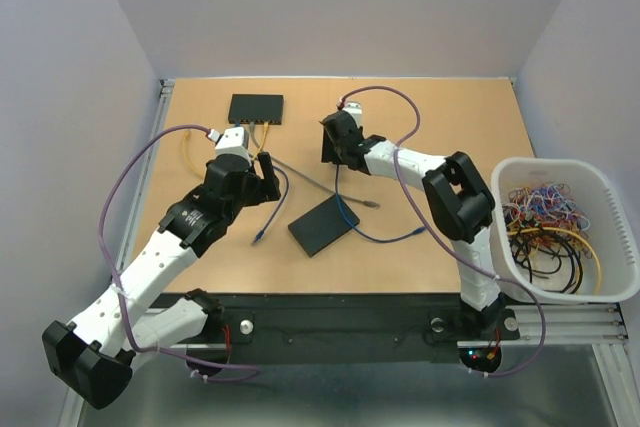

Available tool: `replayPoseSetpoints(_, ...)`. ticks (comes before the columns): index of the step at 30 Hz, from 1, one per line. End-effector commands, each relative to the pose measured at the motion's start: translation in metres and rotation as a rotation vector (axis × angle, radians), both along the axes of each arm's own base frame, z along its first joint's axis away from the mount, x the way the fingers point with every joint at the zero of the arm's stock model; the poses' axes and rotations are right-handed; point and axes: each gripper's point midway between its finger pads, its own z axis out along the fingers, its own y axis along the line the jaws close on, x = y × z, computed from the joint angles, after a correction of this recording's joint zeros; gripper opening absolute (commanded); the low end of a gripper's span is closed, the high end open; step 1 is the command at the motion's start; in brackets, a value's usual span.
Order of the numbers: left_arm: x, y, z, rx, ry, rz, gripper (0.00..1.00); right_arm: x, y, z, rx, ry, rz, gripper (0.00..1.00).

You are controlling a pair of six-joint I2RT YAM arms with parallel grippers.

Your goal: Insert the plug into the switch port

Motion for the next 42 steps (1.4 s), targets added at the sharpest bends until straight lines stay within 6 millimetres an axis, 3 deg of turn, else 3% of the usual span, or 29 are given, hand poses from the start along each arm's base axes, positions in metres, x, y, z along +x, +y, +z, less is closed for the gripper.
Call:
replayPoseSetpoints(1,0.005,0.003,-0.002,0.02,-0.007,-0.013,0.9,0.016,-0.01,0.003,-0.051,0.003,-0.027,0.6)
replayPoseSetpoints(6,0.005,0.005,-0.003,0.017,-0.008,-0.01,0.9,0.022,-0.012,-0.011,-0.06,0.027,-0.035,0.52)
replayPoseSetpoints(11,0.005,0.005,-0.002,0.012,-0.011,-0.007,0.9,0.023,-0.015,-0.024,-0.063,0.047,-0.043,0.32)
replayPoseSetpoints(14,0.006,0.005,-0.003,0.012,-0.009,-0.01,0.9,0.025,-0.015,-0.028,-0.064,0.05,-0.052,0.29)
replayPoseSetpoints(20,0.005,0.004,-0.006,0.014,0.0,-0.014,0.89,0.035,-0.007,-0.02,-0.052,0.003,-0.012,0.09)
replayPoseSetpoints(23,0.005,0.004,-0.006,0.015,-0.001,-0.012,0.89,0.029,-0.002,0.006,-0.013,-0.047,0.049,0.02)
replayPoseSetpoints(24,0.005,0.005,-0.006,0.014,-0.002,-0.009,0.89,0.022,0.001,0.023,0.034,-0.087,0.085,0.01)
replayPoseSetpoints(29,0.004,0.003,-0.004,-0.007,-0.007,-0.016,0.88,-0.028,0.006,0.068,0.173,-0.17,0.278,0.0)
replayPoseSetpoints(30,0.004,0.002,-0.002,-0.02,-0.01,-0.016,0.87,-0.046,0.0,0.055,0.179,-0.132,0.311,0.0)
replayPoseSetpoints(31,0.003,0.0,0.002,-0.037,-0.014,-0.024,0.86,-0.063,0.008,0.06,0.231,-0.122,0.386,0.0)
replayPoseSetpoints(32,0.002,-0.002,0.005,-0.056,-0.021,-0.026,0.86,-0.074,0.008,0.09,0.292,-0.189,0.417,0.0)
replayPoseSetpoints(33,0.002,-0.004,0.006,-0.074,-0.022,-0.027,0.85,-0.087,0.008,0.095,0.324,-0.202,0.45,0.0)
replayPoseSetpoints(34,0.0,-0.009,0.015,-0.125,-0.042,-0.042,0.85,-0.113,0.003,0.098,0.37,-0.199,0.503,0.0)
replayPoseSetpoints(36,-0.002,-0.018,0.024,-0.198,-0.069,-0.067,0.85,-0.14,0.008,0.118,0.462,-0.241,0.605,0.0)
replayPoseSetpoints(37,-0.009,-0.03,0.032,-0.276,-0.076,-0.113,0.85,-0.161,0.005,0.108,0.494,-0.21,0.644,0.0)
replayPoseSetpoints(38,-0.008,-0.04,0.037,-0.334,-0.114,-0.15,0.85,-0.172,0.006,0.116,0.526,-0.224,0.682,0.0)
replayPoseSetpoints(39,-0.011,-0.049,0.042,-0.387,-0.129,-0.196,0.82,-0.185,0.005,0.138,0.575,-0.278,0.731,0.0)
replayPoseSetpoints(40,-0.017,-0.064,0.062,-0.474,-0.187,-0.281,0.81,-0.203,0.007,0.143,0.629,-0.263,0.789,0.0)
replayPoseSetpoints(41,-0.022,-0.073,0.053,-0.529,-0.169,-0.311,0.79,-0.217,0.004,0.151,0.662,-0.294,0.822,0.01)
replayPoseSetpoints(42,-0.026,-0.079,0.056,-0.576,-0.183,-0.351,0.78,-0.229,0.004,0.155,0.69,-0.289,0.867,0.01)
